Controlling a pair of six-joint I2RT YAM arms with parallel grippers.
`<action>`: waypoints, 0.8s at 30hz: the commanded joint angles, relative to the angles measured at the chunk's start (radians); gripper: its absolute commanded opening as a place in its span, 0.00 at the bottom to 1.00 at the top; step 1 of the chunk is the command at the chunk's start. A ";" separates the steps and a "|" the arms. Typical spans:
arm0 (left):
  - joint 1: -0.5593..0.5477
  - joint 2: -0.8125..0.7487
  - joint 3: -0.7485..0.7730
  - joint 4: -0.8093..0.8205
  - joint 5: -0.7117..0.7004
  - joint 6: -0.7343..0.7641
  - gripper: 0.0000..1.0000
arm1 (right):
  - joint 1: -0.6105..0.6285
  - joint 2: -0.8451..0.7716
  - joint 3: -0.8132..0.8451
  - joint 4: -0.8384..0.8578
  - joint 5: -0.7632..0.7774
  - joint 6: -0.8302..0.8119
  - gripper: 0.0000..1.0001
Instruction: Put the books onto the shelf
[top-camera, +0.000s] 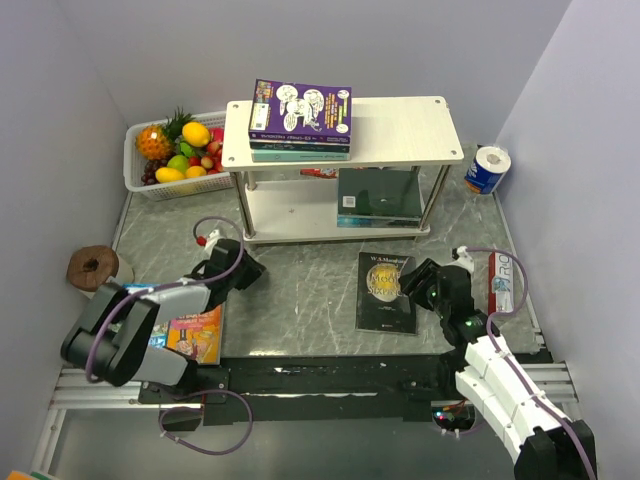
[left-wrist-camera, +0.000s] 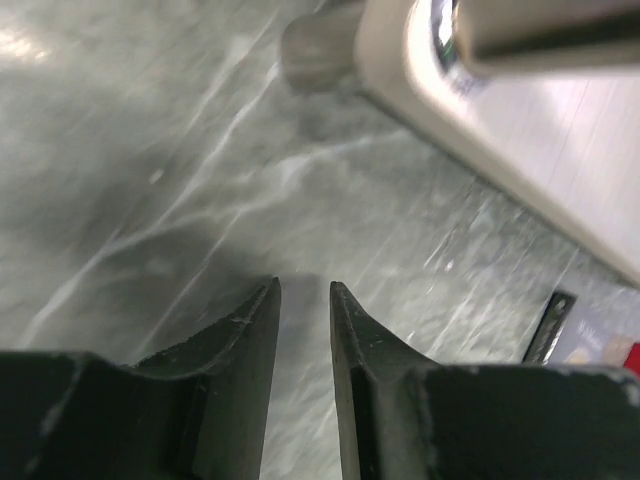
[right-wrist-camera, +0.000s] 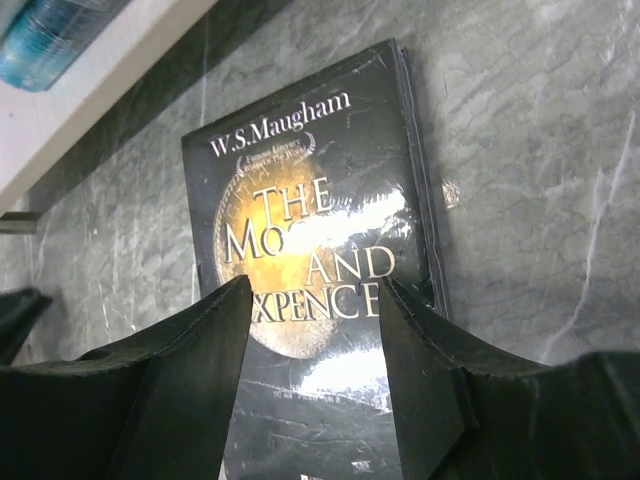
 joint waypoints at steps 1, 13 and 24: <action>0.014 0.082 0.077 0.042 0.007 -0.044 0.34 | 0.001 0.006 0.040 -0.017 -0.006 0.011 0.61; 0.086 0.281 0.297 0.055 0.039 -0.052 0.34 | -0.007 0.089 0.074 -0.083 0.011 0.049 0.70; 0.163 0.332 0.352 0.098 0.121 -0.042 0.35 | -0.016 0.089 0.070 -0.132 0.041 0.057 0.72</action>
